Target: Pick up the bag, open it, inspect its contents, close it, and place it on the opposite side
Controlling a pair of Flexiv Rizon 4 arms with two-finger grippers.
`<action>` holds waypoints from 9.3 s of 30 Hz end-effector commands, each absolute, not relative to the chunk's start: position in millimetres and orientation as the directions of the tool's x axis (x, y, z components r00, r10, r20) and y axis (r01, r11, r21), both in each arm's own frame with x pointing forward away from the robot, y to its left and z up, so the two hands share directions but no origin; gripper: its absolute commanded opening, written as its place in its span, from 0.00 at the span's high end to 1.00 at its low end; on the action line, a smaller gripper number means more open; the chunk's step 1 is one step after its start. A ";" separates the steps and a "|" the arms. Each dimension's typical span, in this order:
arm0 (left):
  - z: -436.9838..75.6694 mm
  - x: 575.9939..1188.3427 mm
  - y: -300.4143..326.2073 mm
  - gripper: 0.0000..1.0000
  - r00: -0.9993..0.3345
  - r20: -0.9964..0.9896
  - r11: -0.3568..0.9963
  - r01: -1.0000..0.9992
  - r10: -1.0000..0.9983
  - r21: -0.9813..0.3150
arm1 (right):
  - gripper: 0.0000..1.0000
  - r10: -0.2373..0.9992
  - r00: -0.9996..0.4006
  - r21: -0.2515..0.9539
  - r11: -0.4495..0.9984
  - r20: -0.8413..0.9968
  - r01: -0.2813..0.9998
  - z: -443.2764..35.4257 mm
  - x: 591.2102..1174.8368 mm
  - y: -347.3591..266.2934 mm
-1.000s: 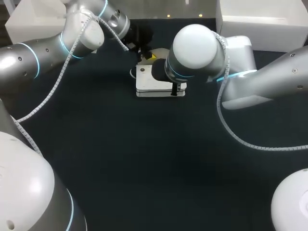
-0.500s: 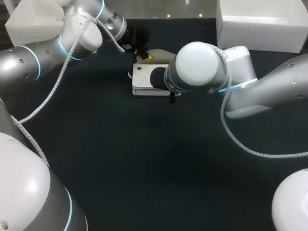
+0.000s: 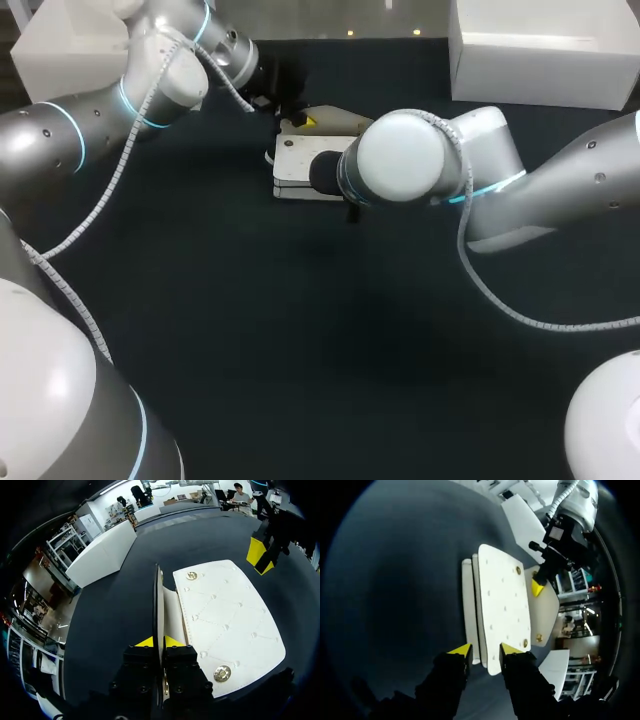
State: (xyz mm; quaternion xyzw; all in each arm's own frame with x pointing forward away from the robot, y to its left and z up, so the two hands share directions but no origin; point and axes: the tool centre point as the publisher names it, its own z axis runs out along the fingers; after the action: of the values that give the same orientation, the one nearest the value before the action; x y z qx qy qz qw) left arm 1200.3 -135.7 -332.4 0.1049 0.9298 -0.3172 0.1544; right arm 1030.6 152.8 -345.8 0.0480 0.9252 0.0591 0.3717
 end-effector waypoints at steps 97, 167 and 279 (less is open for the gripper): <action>-320.0 1154.3 -140.2 1.00 -0.785 -0.610 0.754 0.463 0.105 -0.467 | 1.00 0.170 -0.671 0.185 0.981 -0.721 0.050 -365.9 1063.1 139.9; -349.9 1118.7 -137.3 0.75 -0.711 -0.691 0.678 0.571 0.127 -0.463 | 1.00 0.170 -0.671 0.185 0.981 -0.721 0.050 -365.9 1063.1 139.9; -275.1 1088.2 -74.6 0.00 -0.961 -0.247 0.828 0.239 0.127 -0.507 | 0.00 0.107 -0.919 0.219 0.976 -0.380 0.023 -267.3 1074.4 118.4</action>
State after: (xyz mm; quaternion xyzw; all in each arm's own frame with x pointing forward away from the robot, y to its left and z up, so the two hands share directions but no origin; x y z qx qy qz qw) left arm 1087.3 -74.0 -274.7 0.0958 0.9507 -0.2766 0.1023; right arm 1073.3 117.4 -267.9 0.0334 0.9731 0.1072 0.2010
